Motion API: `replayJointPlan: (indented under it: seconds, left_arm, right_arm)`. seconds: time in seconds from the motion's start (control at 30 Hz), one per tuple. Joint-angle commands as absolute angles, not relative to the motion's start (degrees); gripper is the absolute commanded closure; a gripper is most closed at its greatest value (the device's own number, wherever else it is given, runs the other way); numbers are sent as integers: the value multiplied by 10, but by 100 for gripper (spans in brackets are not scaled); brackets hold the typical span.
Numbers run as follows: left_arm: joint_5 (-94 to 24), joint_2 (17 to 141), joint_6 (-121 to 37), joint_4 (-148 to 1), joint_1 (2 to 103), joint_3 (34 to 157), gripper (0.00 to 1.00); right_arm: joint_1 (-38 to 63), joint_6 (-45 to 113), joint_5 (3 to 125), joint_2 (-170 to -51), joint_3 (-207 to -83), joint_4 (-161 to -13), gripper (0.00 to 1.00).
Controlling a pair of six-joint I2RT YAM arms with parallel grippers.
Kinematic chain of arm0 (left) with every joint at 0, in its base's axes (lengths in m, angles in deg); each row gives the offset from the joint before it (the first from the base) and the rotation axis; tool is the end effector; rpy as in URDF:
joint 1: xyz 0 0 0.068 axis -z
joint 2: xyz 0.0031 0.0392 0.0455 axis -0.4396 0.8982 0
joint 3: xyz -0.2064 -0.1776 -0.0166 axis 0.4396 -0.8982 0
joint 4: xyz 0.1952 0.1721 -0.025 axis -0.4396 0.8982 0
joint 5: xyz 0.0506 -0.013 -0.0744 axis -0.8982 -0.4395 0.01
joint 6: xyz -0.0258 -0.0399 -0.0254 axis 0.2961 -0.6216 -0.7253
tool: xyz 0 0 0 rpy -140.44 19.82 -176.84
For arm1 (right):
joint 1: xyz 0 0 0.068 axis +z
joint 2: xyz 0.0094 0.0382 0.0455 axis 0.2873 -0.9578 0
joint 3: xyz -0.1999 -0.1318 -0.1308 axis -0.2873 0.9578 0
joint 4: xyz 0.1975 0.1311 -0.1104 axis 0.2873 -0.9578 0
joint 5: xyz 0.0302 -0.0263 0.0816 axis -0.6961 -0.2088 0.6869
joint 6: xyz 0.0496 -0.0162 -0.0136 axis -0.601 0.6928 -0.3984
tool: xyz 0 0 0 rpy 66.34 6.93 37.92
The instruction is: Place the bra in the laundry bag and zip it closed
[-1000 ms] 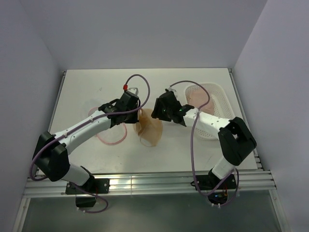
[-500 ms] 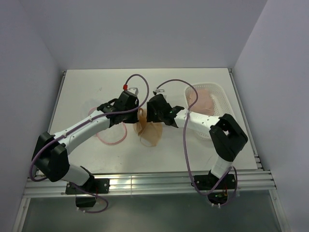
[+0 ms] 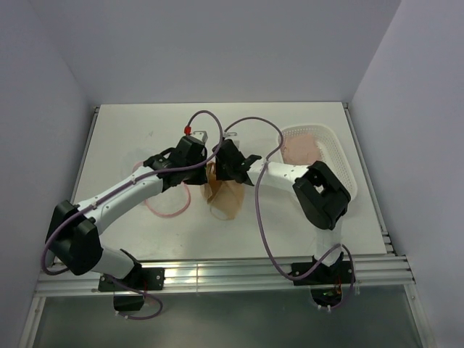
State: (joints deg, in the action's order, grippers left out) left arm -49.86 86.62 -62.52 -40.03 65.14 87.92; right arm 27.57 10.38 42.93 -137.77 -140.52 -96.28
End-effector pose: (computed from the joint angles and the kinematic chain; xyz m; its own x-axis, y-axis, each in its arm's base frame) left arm 0.2438 -0.1929 0.2734 -0.8015 -0.0313 -0.5972 0.1693 0.9459 -0.2767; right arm 0.2980 0.2787 0.1858 -0.7356 -0.0275 -0.6768 -0.2171 0.9561 0.1970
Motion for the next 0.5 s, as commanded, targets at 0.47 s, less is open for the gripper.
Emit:
replayJointPlan:
  seconds: [0.47]
  left_arm:
    - [-474,760,-606,-369,649,855,100]
  right_arm:
    - [178,91,500,-1382,-1447,-963,87]
